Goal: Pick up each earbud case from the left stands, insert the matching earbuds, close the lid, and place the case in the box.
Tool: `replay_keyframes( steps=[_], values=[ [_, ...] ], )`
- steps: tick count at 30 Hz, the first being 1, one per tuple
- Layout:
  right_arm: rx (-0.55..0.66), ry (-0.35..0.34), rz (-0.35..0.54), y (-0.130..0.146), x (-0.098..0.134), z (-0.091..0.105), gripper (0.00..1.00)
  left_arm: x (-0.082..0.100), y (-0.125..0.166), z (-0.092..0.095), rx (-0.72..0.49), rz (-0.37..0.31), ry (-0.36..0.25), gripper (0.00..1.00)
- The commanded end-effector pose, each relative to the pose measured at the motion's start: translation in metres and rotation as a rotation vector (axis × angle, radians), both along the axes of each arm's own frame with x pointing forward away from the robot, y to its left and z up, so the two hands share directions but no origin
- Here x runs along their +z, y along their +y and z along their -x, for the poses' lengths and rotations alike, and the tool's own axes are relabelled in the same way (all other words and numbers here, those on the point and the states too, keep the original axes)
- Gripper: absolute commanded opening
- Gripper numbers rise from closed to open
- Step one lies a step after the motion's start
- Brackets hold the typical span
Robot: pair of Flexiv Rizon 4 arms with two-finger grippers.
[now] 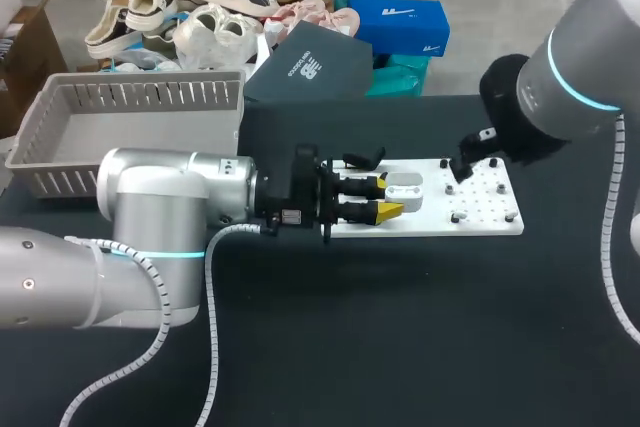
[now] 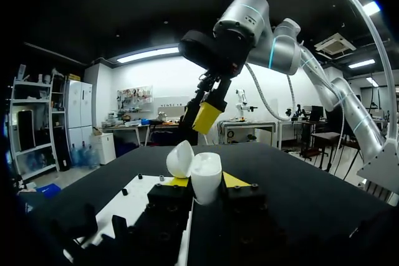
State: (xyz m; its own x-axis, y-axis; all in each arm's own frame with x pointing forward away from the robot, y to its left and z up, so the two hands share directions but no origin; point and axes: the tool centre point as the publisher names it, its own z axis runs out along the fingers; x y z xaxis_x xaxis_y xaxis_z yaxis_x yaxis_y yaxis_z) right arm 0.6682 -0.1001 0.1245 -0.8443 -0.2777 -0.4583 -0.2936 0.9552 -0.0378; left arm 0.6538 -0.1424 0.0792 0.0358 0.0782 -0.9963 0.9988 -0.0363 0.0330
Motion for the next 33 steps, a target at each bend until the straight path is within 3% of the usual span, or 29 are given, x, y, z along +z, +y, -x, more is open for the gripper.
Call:
replay_keyframes(
  steps=[1,5,10,12,18,31,32,33],
  values=[
    [-0.080,-0.095,0.119,-0.011,-0.009,0.013,1.00,0.000,0.000,0.001,0.002,0.002,-0.001,0.00],
    [-0.107,-0.074,0.179,-0.022,-0.024,0.016,1.00,0.000,0.000,0.001,0.002,0.002,-0.001,0.00],
    [-0.121,-0.044,0.191,-0.027,-0.039,0.016,1.00,0.000,0.000,0.001,0.002,0.002,-0.001,0.00],
    [-0.125,-0.036,0.198,-0.029,-0.043,0.015,0.86,0.000,0.000,0.001,0.002,0.002,-0.001,0.00],
    [-0.124,-0.003,0.211,-0.033,-0.054,0.009,0.80,0.000,0.000,0.001,0.002,0.002,-0.001,0.00],
    [-0.111,0.060,0.280,-0.043,-0.078,-0.006,0.58,0.000,0.000,0.001,0.002,0.002,-0.001,0.00],
    [-0.111,0.062,0.281,-0.043,-0.079,-0.006,0.47,0.000,0.000,0.001,0.002,0.002,-0.001,0.00],
    [-0.112,0.066,0.283,-0.044,-0.080,-0.006,0.44,0.000,0.000,0.001,0.002,0.002,-0.001,0.00]
  ],
)
